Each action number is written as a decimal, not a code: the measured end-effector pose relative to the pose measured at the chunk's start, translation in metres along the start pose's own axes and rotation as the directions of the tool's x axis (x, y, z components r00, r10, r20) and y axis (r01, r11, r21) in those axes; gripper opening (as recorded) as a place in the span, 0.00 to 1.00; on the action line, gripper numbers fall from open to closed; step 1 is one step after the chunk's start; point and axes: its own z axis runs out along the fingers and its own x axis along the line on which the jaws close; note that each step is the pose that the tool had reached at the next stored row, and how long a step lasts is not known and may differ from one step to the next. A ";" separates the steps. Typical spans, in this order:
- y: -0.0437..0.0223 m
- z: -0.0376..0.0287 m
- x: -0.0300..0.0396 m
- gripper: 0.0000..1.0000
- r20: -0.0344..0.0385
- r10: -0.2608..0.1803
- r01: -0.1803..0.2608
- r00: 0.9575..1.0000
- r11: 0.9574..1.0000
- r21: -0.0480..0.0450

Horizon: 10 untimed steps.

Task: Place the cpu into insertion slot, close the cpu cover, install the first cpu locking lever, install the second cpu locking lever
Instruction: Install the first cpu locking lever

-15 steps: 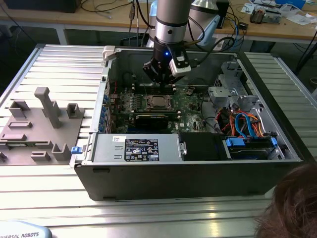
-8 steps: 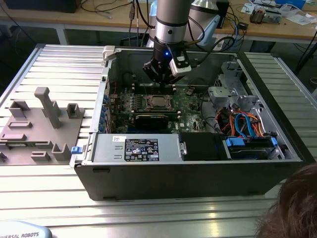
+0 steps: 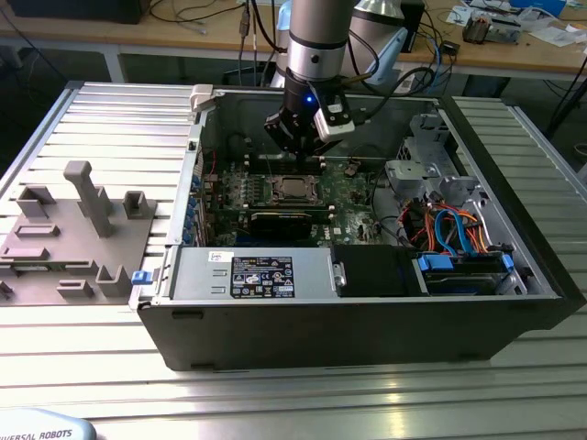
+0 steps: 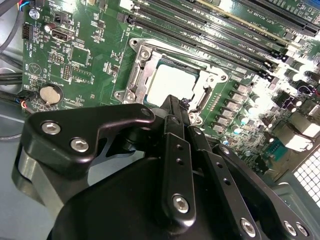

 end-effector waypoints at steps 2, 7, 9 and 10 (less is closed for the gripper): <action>0.0001 0.0001 0.0000 0.11 0.000 -0.002 0.002 1.000 1.000 -0.002; 0.0000 0.0000 0.0000 0.11 -0.001 -0.006 0.006 1.000 1.000 -0.007; -0.0001 0.0000 0.0000 0.11 -0.002 -0.008 0.008 1.000 1.000 -0.010; 0.0000 0.0001 0.0000 0.11 -0.002 -0.008 0.008 1.000 1.000 -0.013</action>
